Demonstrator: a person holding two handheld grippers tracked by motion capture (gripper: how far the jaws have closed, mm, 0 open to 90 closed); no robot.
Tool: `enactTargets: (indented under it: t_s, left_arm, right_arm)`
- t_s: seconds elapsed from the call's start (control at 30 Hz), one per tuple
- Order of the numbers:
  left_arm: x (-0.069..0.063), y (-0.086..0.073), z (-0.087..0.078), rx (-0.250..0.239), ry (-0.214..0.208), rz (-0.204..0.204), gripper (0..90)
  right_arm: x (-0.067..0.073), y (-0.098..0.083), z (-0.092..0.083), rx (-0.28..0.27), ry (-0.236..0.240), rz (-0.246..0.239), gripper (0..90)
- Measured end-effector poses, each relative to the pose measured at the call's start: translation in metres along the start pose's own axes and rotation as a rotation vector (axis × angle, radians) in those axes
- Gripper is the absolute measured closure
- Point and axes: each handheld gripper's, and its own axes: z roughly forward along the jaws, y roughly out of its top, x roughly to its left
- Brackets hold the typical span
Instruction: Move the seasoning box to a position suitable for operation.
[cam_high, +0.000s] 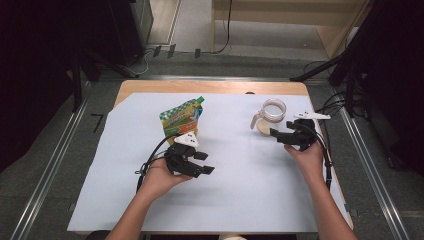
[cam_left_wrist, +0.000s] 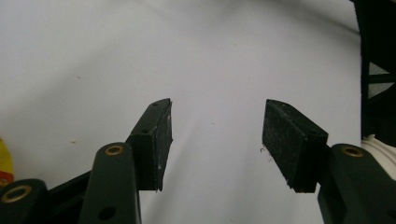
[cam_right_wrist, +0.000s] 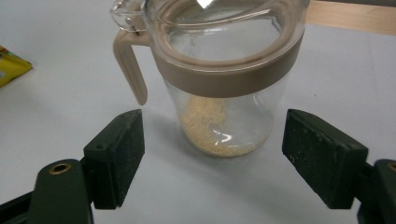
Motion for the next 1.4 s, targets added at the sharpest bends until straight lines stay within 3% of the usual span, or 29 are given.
enactTargets:
  t_s: [0.13,0.2,0.37,0.5,0.77,1.17,1.4]
  left_arm:
    - [-0.004,-0.002,0.001,-0.006,-0.010,-0.002,43.4]
    - [-0.005,-0.003,0.000,0.003,-0.007,0.003,43.3]
    - [-0.004,-0.010,-0.004,-0.001,0.006,-0.021,43.2]
    - [-0.003,-0.014,-0.007,0.001,0.010,-0.036,43.3]
    - [-0.005,-0.020,-0.008,0.008,0.024,-0.043,43.2]
    - [-0.005,-0.018,-0.005,0.012,0.016,-0.040,43.2]
    - [-0.004,-0.018,-0.004,0.015,0.015,-0.040,43.2]
  right_arm:
    - [-0.003,-0.001,0.011,-0.020,0.009,0.019,21.0]
    - [-0.003,0.000,0.019,-0.035,0.007,0.006,19.4]
    - [-0.001,0.000,0.037,-0.019,-0.061,-0.013,16.6]
    - [-0.002,-0.001,0.048,-0.039,-0.054,0.017,12.1]
    - [-0.005,-0.003,0.062,-0.093,-0.045,0.008,9.4]
    - [0.000,0.000,0.060,-0.077,-0.084,-0.031,11.6]
    - [-0.002,0.001,0.054,-0.098,-0.065,0.007,12.1]
